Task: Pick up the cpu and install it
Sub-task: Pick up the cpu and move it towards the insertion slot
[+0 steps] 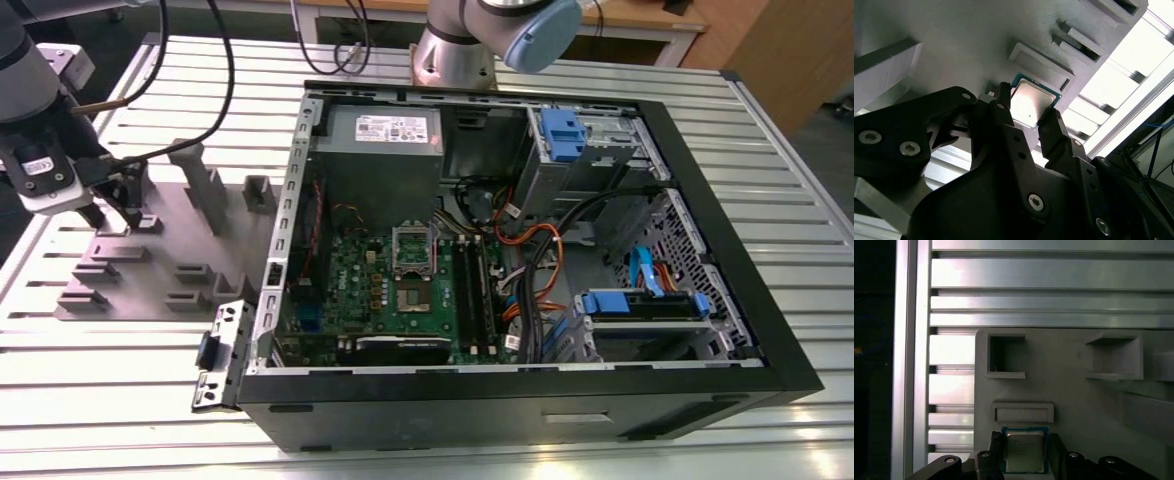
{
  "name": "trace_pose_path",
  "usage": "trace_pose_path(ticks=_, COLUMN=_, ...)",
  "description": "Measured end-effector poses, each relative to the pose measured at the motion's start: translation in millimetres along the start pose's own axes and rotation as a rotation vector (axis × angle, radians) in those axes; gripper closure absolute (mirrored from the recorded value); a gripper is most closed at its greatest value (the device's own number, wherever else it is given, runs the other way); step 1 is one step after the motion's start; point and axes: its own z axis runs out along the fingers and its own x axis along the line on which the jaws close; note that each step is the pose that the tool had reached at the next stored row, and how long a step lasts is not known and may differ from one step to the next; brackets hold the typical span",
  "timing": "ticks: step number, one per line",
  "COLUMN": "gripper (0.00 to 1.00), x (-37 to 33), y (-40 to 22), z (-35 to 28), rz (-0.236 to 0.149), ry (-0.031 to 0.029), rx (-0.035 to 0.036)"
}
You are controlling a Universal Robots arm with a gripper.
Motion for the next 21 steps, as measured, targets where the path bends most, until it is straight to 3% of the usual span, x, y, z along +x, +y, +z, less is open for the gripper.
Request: trace_pose_path(ticks=21, gripper=0.53, x=0.0, y=0.3, z=-6.5, rz=0.0, ry=0.0, rx=0.0)
